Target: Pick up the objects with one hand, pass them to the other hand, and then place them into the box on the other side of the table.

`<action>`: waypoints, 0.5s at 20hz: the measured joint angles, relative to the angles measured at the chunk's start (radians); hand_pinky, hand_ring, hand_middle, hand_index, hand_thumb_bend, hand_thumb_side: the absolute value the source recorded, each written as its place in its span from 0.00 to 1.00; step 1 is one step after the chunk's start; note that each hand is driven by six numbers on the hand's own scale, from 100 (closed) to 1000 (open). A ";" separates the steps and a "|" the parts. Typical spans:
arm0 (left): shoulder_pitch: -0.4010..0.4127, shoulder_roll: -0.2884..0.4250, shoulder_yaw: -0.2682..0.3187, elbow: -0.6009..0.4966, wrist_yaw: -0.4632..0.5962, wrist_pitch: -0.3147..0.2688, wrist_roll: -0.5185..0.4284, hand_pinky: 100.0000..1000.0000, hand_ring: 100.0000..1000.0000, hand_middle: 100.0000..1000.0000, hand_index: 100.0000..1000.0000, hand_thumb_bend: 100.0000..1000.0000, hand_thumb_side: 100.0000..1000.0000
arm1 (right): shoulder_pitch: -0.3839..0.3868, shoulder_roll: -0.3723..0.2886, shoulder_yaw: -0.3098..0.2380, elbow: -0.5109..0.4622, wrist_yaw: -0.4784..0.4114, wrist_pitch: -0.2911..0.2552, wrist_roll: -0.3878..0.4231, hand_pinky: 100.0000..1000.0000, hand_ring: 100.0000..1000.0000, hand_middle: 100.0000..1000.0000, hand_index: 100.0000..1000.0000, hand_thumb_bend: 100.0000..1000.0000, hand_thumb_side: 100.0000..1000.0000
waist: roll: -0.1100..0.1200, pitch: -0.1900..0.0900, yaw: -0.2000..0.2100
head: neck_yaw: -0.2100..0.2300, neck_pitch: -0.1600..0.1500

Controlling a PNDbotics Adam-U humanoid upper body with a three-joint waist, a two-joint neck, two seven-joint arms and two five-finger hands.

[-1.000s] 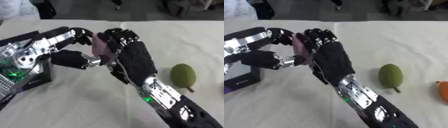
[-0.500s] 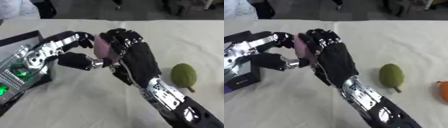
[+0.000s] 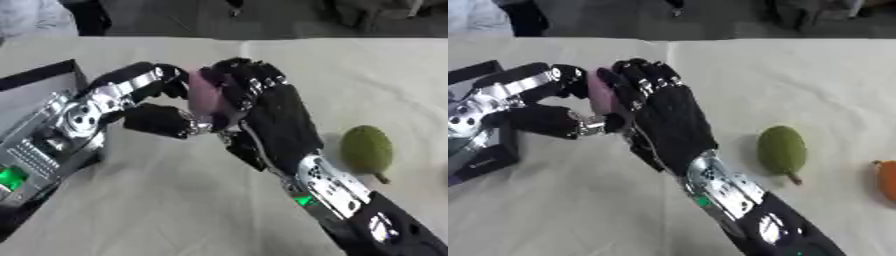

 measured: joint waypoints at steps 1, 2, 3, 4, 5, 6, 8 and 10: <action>-0.004 -0.005 -0.001 -0.003 0.005 0.001 0.004 0.96 0.85 0.68 0.86 0.43 0.48 | -0.001 0.000 0.000 -0.002 -0.001 -0.003 0.001 0.54 0.53 0.42 0.56 0.04 0.00 | 0.000 0.000 0.000 | 0.000 0.000; -0.010 -0.008 -0.003 -0.005 0.007 0.001 0.007 0.96 0.85 0.68 0.86 0.43 0.48 | -0.002 0.001 0.001 -0.003 -0.002 -0.006 0.002 0.54 0.53 0.42 0.56 0.04 0.00 | 0.000 0.000 0.000 | 0.000 0.000; -0.015 -0.012 -0.003 -0.005 0.010 0.002 0.010 0.95 0.85 0.67 0.86 0.42 0.47 | -0.002 0.001 0.003 -0.004 -0.003 -0.009 0.002 0.54 0.53 0.42 0.56 0.04 0.00 | 0.001 0.000 0.000 | 0.000 0.000; -0.018 -0.012 -0.003 -0.005 0.012 0.003 0.011 0.95 0.85 0.67 0.86 0.41 0.46 | -0.002 0.001 0.004 -0.005 -0.004 -0.011 0.003 0.54 0.53 0.42 0.56 0.04 0.00 | 0.001 0.000 0.000 | 0.000 0.000; -0.019 -0.013 -0.003 -0.005 0.013 0.004 0.012 0.95 0.85 0.67 0.86 0.40 0.46 | -0.002 0.001 0.005 -0.005 -0.005 -0.012 0.004 0.54 0.53 0.42 0.56 0.03 0.00 | 0.001 0.000 0.000 | 0.000 0.000; -0.020 -0.013 -0.005 -0.005 0.013 0.004 0.013 0.94 0.85 0.67 0.86 0.40 0.45 | -0.002 0.001 0.006 -0.005 -0.007 -0.013 0.005 0.54 0.53 0.42 0.56 0.03 0.00 | 0.002 0.000 0.000 | 0.000 0.000; -0.024 -0.019 -0.006 -0.005 0.014 0.005 0.014 0.92 0.84 0.65 0.85 0.35 0.41 | -0.002 0.001 0.007 -0.005 -0.010 -0.016 0.008 0.54 0.53 0.42 0.56 0.03 0.00 | 0.002 0.000 0.000 | 0.000 0.000; -0.027 -0.025 -0.011 0.001 0.016 0.005 0.015 0.90 0.83 0.63 0.83 0.28 0.38 | -0.002 0.001 0.007 -0.005 -0.011 -0.017 0.009 0.54 0.53 0.42 0.56 0.02 0.00 | 0.002 0.000 -0.001 | 0.001 0.000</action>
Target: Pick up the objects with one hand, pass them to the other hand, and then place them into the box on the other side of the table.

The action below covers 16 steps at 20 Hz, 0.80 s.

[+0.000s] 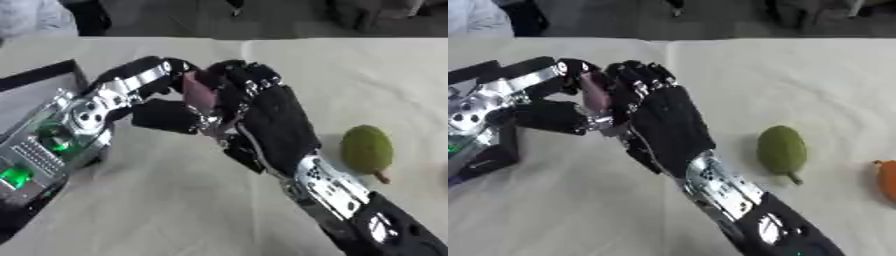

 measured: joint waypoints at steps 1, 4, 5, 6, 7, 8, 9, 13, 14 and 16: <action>0.000 -0.005 -0.002 0.004 0.002 -0.001 0.001 0.89 0.82 0.62 0.82 0.21 0.34 | 0.000 0.000 0.000 0.000 0.000 -0.001 0.001 0.54 0.53 0.42 0.56 0.02 0.00 | 0.000 0.000 0.000 | 0.000 0.000; -0.004 -0.017 -0.007 0.025 0.014 -0.003 0.004 0.87 0.81 0.59 0.79 0.13 0.27 | 0.003 0.000 0.001 0.004 -0.003 -0.003 0.005 0.54 0.53 0.42 0.56 0.03 0.00 | 0.000 0.000 -0.001 | 0.001 0.000; -0.005 -0.021 -0.007 0.031 0.020 -0.003 0.004 0.86 0.80 0.58 0.78 0.13 0.24 | 0.003 0.000 0.002 0.006 -0.003 -0.003 0.005 0.54 0.53 0.42 0.56 0.03 0.00 | 0.000 0.000 -0.001 | 0.001 0.000; -0.006 -0.023 -0.009 0.039 0.027 -0.003 0.004 0.84 0.77 0.55 0.74 0.09 0.21 | 0.004 0.000 0.003 0.009 -0.003 -0.003 0.005 0.54 0.53 0.42 0.56 0.02 0.00 | 0.000 0.000 -0.001 | 0.002 0.000; -0.007 -0.023 -0.011 0.045 0.034 -0.004 0.004 0.82 0.76 0.54 0.72 0.06 0.20 | 0.004 -0.001 0.005 0.010 -0.003 -0.003 0.006 0.53 0.53 0.42 0.56 0.02 0.00 | 0.001 0.000 -0.002 | 0.003 0.000; -0.007 -0.023 -0.012 0.051 0.041 -0.004 0.004 0.81 0.75 0.53 0.71 0.03 0.19 | 0.004 -0.001 0.006 0.011 -0.004 -0.003 0.006 0.53 0.53 0.42 0.56 0.03 0.00 | 0.001 0.000 -0.002 | 0.003 -0.001; -0.008 -0.023 -0.012 0.056 0.048 -0.005 0.003 0.76 0.70 0.48 0.67 0.00 0.17 | 0.004 -0.001 0.006 0.012 -0.004 -0.003 0.006 0.53 0.54 0.43 0.57 0.02 0.00 | 0.001 0.000 -0.002 | 0.004 -0.002; -0.009 -0.030 -0.013 0.076 0.080 -0.006 0.004 0.66 0.58 0.37 0.54 0.00 0.13 | 0.005 -0.002 0.006 0.017 -0.004 -0.005 0.006 0.55 0.57 0.46 0.59 0.09 0.00 | 0.000 0.000 -0.002 | 0.004 -0.008; -0.009 -0.031 -0.013 0.080 0.087 -0.007 0.007 0.65 0.56 0.35 0.51 0.00 0.13 | 0.005 -0.004 0.007 0.018 -0.002 -0.005 0.005 0.55 0.58 0.47 0.60 0.11 0.00 | 0.000 0.000 -0.002 | 0.004 -0.008; -0.009 -0.031 -0.013 0.085 0.102 -0.007 0.013 0.63 0.51 0.27 0.43 0.00 0.13 | 0.005 -0.006 0.008 0.020 0.005 -0.006 0.005 0.57 0.60 0.49 0.62 0.20 0.00 | -0.001 0.000 -0.002 | 0.004 -0.008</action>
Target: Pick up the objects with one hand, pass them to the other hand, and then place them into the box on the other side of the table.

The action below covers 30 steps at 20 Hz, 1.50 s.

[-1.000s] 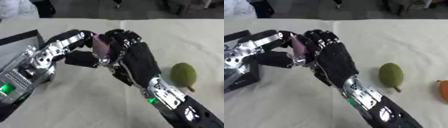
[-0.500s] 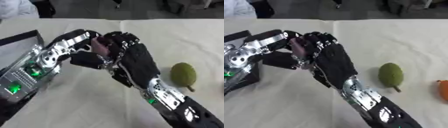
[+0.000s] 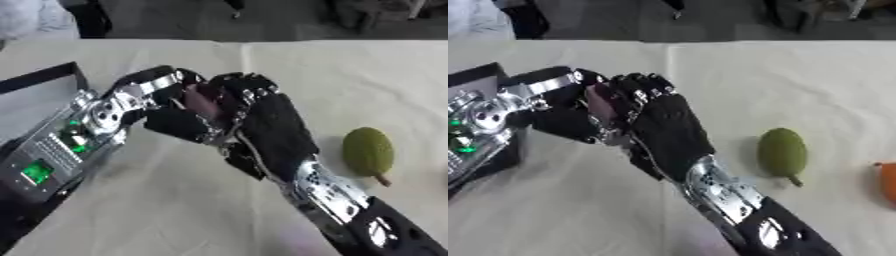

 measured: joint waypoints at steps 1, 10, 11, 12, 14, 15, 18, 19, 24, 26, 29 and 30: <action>0.000 0.000 0.000 0.002 0.007 0.000 0.004 0.62 0.50 0.24 0.40 0.00 0.12 | 0.000 -0.001 0.001 0.001 0.003 0.000 0.000 0.58 0.61 0.50 0.62 0.23 0.00 | -0.001 0.000 0.000 | 0.000 0.000; 0.012 0.002 -0.006 0.031 0.047 0.007 0.058 0.55 0.35 0.11 0.25 0.00 0.01 | -0.009 -0.002 0.018 0.001 0.043 0.030 0.007 0.69 0.71 0.60 0.71 0.40 0.02 | -0.002 -0.001 -0.006 | 0.004 0.000; 0.012 0.004 -0.006 0.031 0.047 0.007 0.059 0.54 0.34 0.10 0.25 0.00 0.00 | -0.010 -0.003 0.020 0.001 0.050 0.037 0.014 0.69 0.72 0.61 0.72 0.38 0.07 | -0.002 -0.001 -0.007 | 0.004 0.000; 0.013 0.009 -0.006 0.031 0.047 0.006 0.060 0.53 0.33 0.10 0.25 0.00 0.00 | -0.010 -0.004 0.022 0.001 0.056 0.042 0.021 0.69 0.72 0.62 0.73 0.35 0.10 | -0.002 -0.001 -0.008 | 0.004 0.000; 0.016 0.015 -0.006 0.031 0.040 0.006 0.060 0.53 0.33 0.10 0.25 0.00 0.00 | -0.010 -0.006 0.023 0.001 0.063 0.051 0.035 0.69 0.72 0.63 0.73 0.33 0.14 | -0.002 -0.001 -0.009 | 0.005 0.000; 0.018 0.019 -0.006 0.031 0.036 0.006 0.060 0.53 0.33 0.10 0.25 0.00 0.00 | -0.010 -0.009 0.025 0.000 0.063 0.051 0.041 0.69 0.72 0.63 0.74 0.32 0.15 | -0.002 -0.001 -0.010 | 0.005 -0.001; 0.026 0.030 -0.004 0.025 0.019 0.005 0.061 0.54 0.33 0.10 0.25 0.00 0.00 | -0.011 -0.017 0.030 -0.008 0.061 0.050 0.056 0.70 0.73 0.65 0.75 0.33 0.17 | -0.002 -0.001 -0.012 | 0.009 -0.001; 0.032 0.036 0.001 0.019 0.012 0.005 0.062 0.54 0.33 0.10 0.25 0.00 0.00 | -0.012 -0.022 0.032 -0.012 0.059 0.046 0.061 0.70 0.74 0.66 0.76 0.34 0.17 | -0.001 -0.001 -0.013 | 0.011 -0.001; 0.096 0.111 0.074 0.020 -0.014 0.007 0.099 0.55 0.34 0.09 0.25 0.00 0.02 | -0.036 -0.065 0.033 -0.069 0.038 0.025 0.085 0.72 0.74 0.68 0.77 0.37 0.15 | -0.003 -0.001 -0.017 | 0.013 -0.002; 0.122 0.141 0.120 0.020 -0.001 0.000 0.128 0.55 0.34 0.09 0.25 0.00 0.03 | -0.041 -0.088 0.024 -0.096 0.018 0.017 0.094 0.72 0.74 0.68 0.77 0.37 0.13 | -0.003 -0.002 -0.019 | 0.015 -0.002; 0.156 0.179 0.186 0.021 0.040 -0.015 0.181 0.56 0.34 0.09 0.25 0.00 0.04 | -0.047 -0.125 0.000 -0.137 -0.022 0.015 0.105 0.72 0.74 0.68 0.77 0.37 0.09 | -0.006 -0.004 -0.024 | 0.023 0.000; 0.166 0.190 0.204 0.027 0.054 -0.020 0.200 0.56 0.34 0.09 0.25 0.00 0.04 | -0.047 -0.137 -0.010 -0.152 -0.037 0.015 0.108 0.72 0.74 0.68 0.77 0.37 0.10 | -0.008 -0.004 -0.024 | 0.027 0.000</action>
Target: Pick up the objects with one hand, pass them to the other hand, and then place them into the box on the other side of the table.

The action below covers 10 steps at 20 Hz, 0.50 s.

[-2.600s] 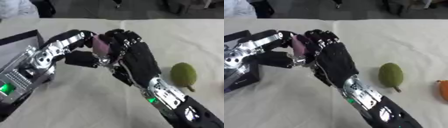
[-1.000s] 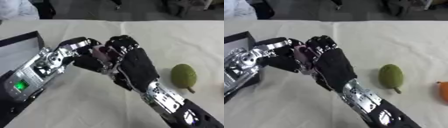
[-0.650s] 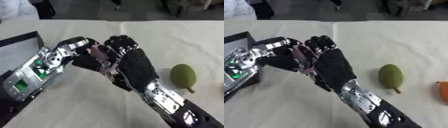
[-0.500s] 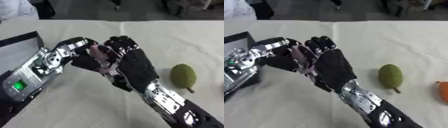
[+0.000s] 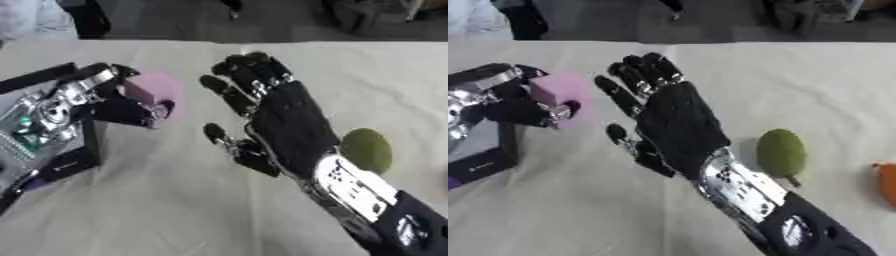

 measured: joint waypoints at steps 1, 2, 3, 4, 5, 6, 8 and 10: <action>0.010 0.010 0.016 0.007 0.014 -0.006 0.019 0.56 0.34 0.09 0.25 0.00 0.04 | -0.002 -0.012 -0.011 -0.015 -0.015 0.002 0.004 0.72 0.74 0.68 0.77 0.36 0.10 | -0.001 0.000 -0.001 | 0.005 0.000; 0.021 0.021 0.031 0.016 0.027 -0.012 0.038 0.56 0.34 0.09 0.25 0.00 0.05 | -0.003 -0.025 -0.022 -0.030 -0.031 0.007 0.009 0.72 0.74 0.68 0.77 0.34 0.10 | -0.001 -0.001 -0.001 | 0.010 0.000; 0.033 0.031 0.047 0.026 0.042 -0.018 0.057 0.56 0.34 0.09 0.25 0.00 0.05 | -0.003 -0.039 -0.033 -0.044 -0.048 0.013 0.015 0.72 0.74 0.67 0.77 0.35 0.08 | -0.002 -0.001 -0.003 | 0.018 0.000; 0.044 0.041 0.063 0.037 0.055 -0.025 0.077 0.56 0.34 0.09 0.25 0.00 0.05 | -0.003 -0.055 -0.045 -0.057 -0.065 0.021 0.022 0.72 0.74 0.67 0.77 0.36 0.06 | -0.003 -0.001 -0.006 | 0.026 0.000; 0.056 0.051 0.078 0.048 0.068 -0.033 0.096 0.57 0.35 0.09 0.25 0.00 0.05 | -0.003 -0.072 -0.058 -0.070 -0.082 0.029 0.029 0.72 0.74 0.67 0.77 0.38 0.02 | -0.004 -0.001 -0.007 | 0.036 0.000; 0.067 0.061 0.094 0.059 0.080 -0.041 0.114 0.57 0.35 0.09 0.26 0.00 0.06 | -0.002 -0.090 -0.072 -0.084 -0.096 0.037 0.034 0.72 0.74 0.67 0.76 0.38 0.00 | -0.006 -0.001 -0.007 | 0.046 0.000; 0.089 0.083 0.124 0.082 0.106 -0.059 0.150 0.57 0.35 0.09 0.26 0.00 0.06 | 0.003 -0.125 -0.104 -0.109 -0.122 0.058 0.040 0.72 0.73 0.67 0.76 0.36 0.00 | -0.007 -0.001 -0.007 | 0.068 0.000; 0.110 0.103 0.150 0.100 0.124 -0.078 0.184 0.58 0.36 0.10 0.27 0.00 0.06 | 0.010 -0.157 -0.139 -0.123 -0.143 0.084 0.039 0.72 0.73 0.67 0.76 0.33 0.00 | -0.007 -0.001 -0.008 | 0.090 -0.001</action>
